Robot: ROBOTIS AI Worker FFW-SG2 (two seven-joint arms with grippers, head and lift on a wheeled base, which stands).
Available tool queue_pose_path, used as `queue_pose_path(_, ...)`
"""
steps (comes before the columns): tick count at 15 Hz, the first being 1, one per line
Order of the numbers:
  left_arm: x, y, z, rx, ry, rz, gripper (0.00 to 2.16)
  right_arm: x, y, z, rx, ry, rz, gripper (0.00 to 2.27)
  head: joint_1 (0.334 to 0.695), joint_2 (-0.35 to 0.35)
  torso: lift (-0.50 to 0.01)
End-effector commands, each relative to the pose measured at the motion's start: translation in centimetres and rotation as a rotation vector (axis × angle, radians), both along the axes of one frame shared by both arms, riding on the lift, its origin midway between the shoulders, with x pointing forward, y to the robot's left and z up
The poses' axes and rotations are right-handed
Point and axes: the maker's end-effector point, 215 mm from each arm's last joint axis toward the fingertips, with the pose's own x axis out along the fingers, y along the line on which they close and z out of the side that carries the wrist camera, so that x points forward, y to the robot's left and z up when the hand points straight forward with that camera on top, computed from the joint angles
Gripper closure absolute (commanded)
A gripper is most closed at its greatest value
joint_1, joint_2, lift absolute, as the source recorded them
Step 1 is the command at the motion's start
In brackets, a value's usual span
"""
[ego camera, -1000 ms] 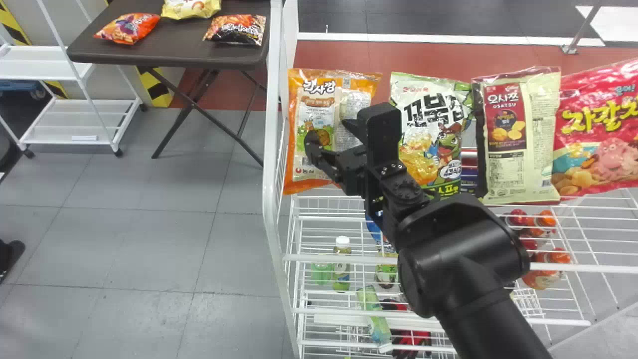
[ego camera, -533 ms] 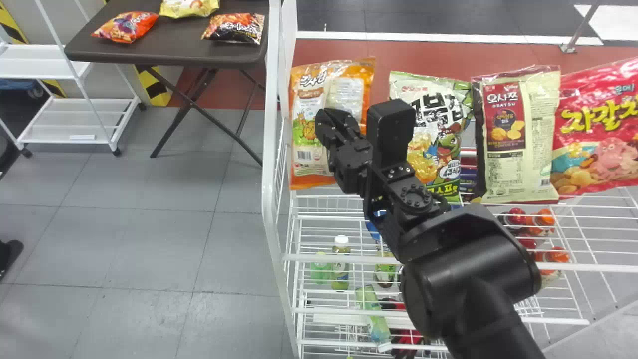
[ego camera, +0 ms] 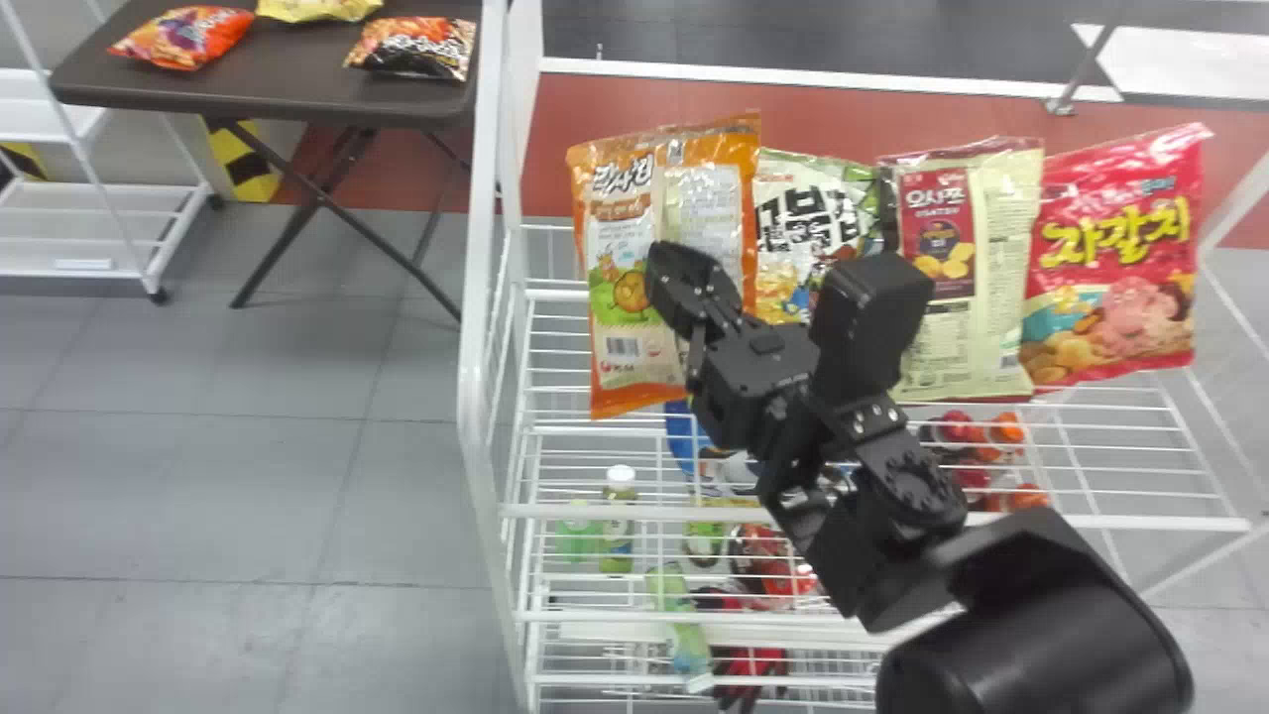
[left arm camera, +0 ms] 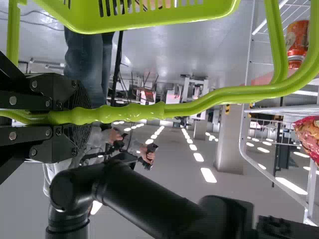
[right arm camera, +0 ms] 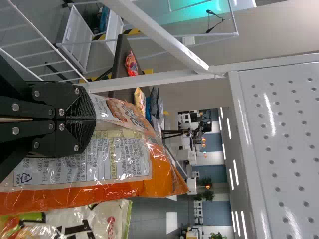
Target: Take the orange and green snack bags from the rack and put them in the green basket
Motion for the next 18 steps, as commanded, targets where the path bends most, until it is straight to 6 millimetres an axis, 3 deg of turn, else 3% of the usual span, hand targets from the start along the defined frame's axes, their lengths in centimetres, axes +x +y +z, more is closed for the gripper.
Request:
queue_pose_path(1, -0.1, -0.2, 0.3, -0.003, -0.007, -0.007, 2.15, -3.2, -1.7, 1.0, 0.061, 0.035, 0.016, 2.25, 0.695, -0.127, 0.0)
queue_pose_path(4, -0.1, -0.3, 0.2, -0.005, -0.016, -0.003, 2.15, -7.1, -3.0, 1.9, 0.054, 0.06, 0.041, 2.25, 0.695, -0.177, 0.0)
queue_pose_path(7, 0.2, -0.3, -0.3, 0.001, -0.026, 0.015, 2.15, -11.5, -5.7, 2.5, -0.007, 0.076, 0.051, 2.25, 0.695, -0.247, 0.0)
queue_pose_path(9, 0.2, -0.5, -0.9, 0.006, -0.027, 0.024, 2.15, -13.2, -7.9, 1.7, -0.021, 0.127, 0.068, 2.25, 0.695, -0.29, 0.0)
queue_pose_path(10, 0.3, -0.5, -0.9, 0.005, -0.035, 0.028, 2.15, -14.2, -8.9, 1.4, -0.023, 0.146, 0.069, 2.25, 0.695, -0.345, 0.0)
queue_pose_path(12, 0.5, -0.3, -1.2, 0.008, -0.046, 0.059, 2.15, -15.7, -10.4, -0.4, -0.007, 0.229, 0.099, 2.25, 0.695, -0.35, 0.0)
queue_pose_path(15, 1.3, 0.5, -1.3, 0.022, -0.057, 0.094, 2.15, -19.6, -11.4, -3.2, 0.025, 0.368, 0.162, 2.25, 0.695, -0.35, 0.0)
queue_pose_path(18, 3.2, 2.2, 0.0, 0.035, -0.104, 0.126, 2.15, -22.4, -12.0, -5.8, 0.071, 0.505, 0.189, 2.25, 0.695, -0.35, 0.0)
